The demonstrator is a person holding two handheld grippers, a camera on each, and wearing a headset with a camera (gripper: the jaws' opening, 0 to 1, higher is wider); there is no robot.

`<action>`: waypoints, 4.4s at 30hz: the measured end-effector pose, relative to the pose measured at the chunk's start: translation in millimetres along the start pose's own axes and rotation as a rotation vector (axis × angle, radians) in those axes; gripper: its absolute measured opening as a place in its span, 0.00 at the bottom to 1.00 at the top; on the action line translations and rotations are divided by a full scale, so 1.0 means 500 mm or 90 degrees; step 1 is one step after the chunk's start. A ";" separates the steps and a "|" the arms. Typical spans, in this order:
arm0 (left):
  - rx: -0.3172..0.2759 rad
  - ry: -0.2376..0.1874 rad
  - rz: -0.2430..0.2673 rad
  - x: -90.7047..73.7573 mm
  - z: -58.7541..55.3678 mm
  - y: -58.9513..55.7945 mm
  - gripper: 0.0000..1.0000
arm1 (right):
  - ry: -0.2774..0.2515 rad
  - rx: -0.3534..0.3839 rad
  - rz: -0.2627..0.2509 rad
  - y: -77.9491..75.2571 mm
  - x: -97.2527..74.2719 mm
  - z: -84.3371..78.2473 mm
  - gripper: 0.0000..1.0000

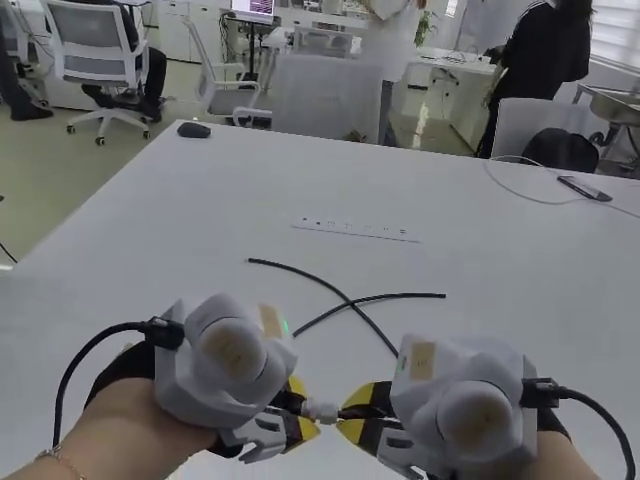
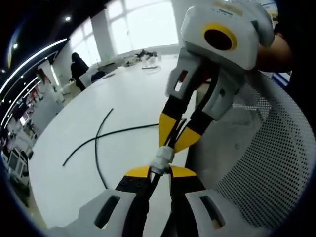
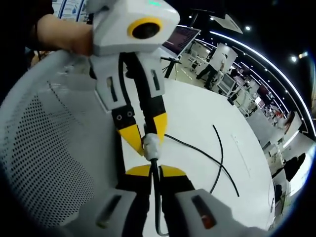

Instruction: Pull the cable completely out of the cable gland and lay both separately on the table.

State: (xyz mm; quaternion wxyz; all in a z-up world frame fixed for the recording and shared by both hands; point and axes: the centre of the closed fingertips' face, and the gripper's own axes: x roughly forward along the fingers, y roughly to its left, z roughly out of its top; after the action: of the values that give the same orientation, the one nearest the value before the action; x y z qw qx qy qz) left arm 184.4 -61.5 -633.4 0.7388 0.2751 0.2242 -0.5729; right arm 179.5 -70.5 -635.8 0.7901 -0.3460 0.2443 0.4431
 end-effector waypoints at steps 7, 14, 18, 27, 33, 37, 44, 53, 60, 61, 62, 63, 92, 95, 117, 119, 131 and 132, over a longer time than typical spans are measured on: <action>0.021 0.009 -0.013 0.006 -0.006 -0.007 0.16 | -0.002 -0.045 0.017 0.014 0.002 0.002 0.03; 0.029 0.005 -0.009 0.007 -0.003 -0.005 0.17 | -0.026 -0.056 0.022 0.016 -0.001 0.017 0.03; 0.046 0.000 0.008 0.005 0.001 0.002 0.24 | -0.039 -0.058 0.019 0.016 -0.003 0.025 0.03; 0.107 0.001 0.008 0.005 0.012 -0.010 0.17 | -0.030 -0.059 0.020 0.016 0.000 0.020 0.03; 0.071 0.019 0.049 -0.004 -0.004 0.025 0.17 | -0.009 -0.031 -0.022 -0.015 -0.004 0.002 0.03; 0.057 0.029 0.057 -0.007 -0.015 0.032 0.17 | 0.039 -0.011 -0.043 -0.030 -0.004 -0.031 0.04; 0.048 0.035 0.066 -0.011 -0.019 0.037 0.17 | 0.118 0.038 -0.081 -0.057 -0.013 -0.090 0.05; 0.067 0.052 0.051 -0.004 -0.024 0.022 0.17 | 0.095 0.047 -0.033 -0.023 0.002 -0.067 0.20; 0.088 0.052 0.038 0.002 -0.019 0.010 0.17 | 0.008 0.016 -0.007 -0.005 0.000 -0.008 0.18; 0.090 0.053 0.039 0.002 -0.019 0.012 0.17 | 0.008 0.015 -0.003 -0.003 0.001 -0.008 0.14; 0.084 0.050 0.041 0.001 -0.018 0.015 0.17 | 0.008 0.008 0.014 0.006 0.003 -0.010 0.07; 0.078 0.048 0.044 0.001 -0.018 0.019 0.17 | 0.011 0.005 0.010 0.004 0.003 -0.012 0.05; 0.070 0.071 0.049 0.001 -0.033 0.021 0.17 | 0.078 0.067 -0.021 -0.021 0.007 -0.059 0.26; 0.079 0.067 0.043 0.004 -0.027 0.016 0.17 | 0.022 0.035 0.009 0.003 0.008 -0.019 0.24; 0.067 0.073 0.054 0.005 -0.033 0.025 0.17 | 0.134 0.061 -0.028 -0.025 0.002 -0.100 0.05; 0.058 0.079 0.058 0.004 -0.039 0.031 0.17 | 0.143 0.079 -0.037 -0.032 -0.002 -0.110 0.05; 0.070 0.090 0.057 0.003 -0.045 0.028 0.17 | 0.150 0.078 -0.022 -0.020 0.009 -0.108 0.21; 0.073 0.086 0.055 0.004 -0.042 0.026 0.17 | 0.129 0.056 -0.017 -0.017 0.011 -0.089 0.23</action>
State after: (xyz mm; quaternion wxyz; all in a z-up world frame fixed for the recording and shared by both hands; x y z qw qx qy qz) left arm 197.0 -46.5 -648.4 0.7288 0.3646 0.2281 -0.5328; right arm 185.9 -104.8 -665.3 0.7819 -0.3570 0.3373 0.3839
